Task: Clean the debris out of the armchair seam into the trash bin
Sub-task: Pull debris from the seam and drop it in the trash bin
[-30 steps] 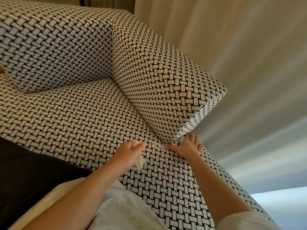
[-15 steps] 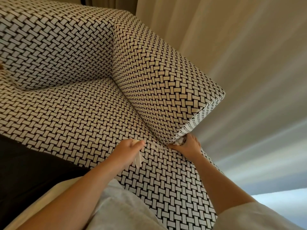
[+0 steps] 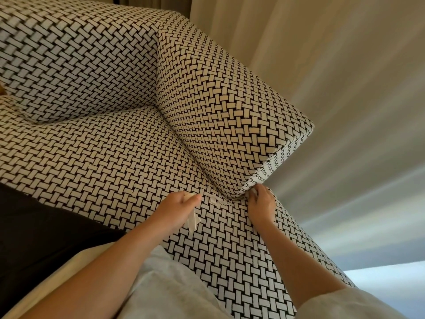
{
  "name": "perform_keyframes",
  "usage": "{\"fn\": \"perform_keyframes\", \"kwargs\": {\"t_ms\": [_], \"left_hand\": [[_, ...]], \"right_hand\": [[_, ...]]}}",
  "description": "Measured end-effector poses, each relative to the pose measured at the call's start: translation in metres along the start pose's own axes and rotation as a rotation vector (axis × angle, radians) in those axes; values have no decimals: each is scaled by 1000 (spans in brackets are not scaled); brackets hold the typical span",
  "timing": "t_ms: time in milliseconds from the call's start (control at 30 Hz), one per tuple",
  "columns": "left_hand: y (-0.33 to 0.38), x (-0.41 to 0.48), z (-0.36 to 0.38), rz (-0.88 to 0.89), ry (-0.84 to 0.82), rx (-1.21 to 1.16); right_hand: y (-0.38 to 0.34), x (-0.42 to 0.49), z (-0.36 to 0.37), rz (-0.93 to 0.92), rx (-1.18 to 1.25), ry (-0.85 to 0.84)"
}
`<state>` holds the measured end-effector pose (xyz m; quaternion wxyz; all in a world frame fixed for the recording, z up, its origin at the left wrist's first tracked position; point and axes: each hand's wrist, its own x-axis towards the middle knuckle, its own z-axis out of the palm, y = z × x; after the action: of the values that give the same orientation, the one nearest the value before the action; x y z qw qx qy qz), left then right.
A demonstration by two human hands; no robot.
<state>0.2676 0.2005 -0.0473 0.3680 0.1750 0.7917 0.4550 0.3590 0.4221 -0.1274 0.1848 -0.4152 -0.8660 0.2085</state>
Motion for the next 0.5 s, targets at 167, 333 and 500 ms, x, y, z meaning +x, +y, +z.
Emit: {"fn": "perform_keyframes", "kwargs": {"t_ms": [167,333,500], "left_hand": [[-1,1,-1,-2,5,-24],[-3,1,-1,12,-1,-5],[-3,2,-1,9,-6,-5]], "right_hand": [[0,0,-10,256,304,121],[-3,-6,-4,194,246,105],[-5,-17,2,-26,22,14]]}}
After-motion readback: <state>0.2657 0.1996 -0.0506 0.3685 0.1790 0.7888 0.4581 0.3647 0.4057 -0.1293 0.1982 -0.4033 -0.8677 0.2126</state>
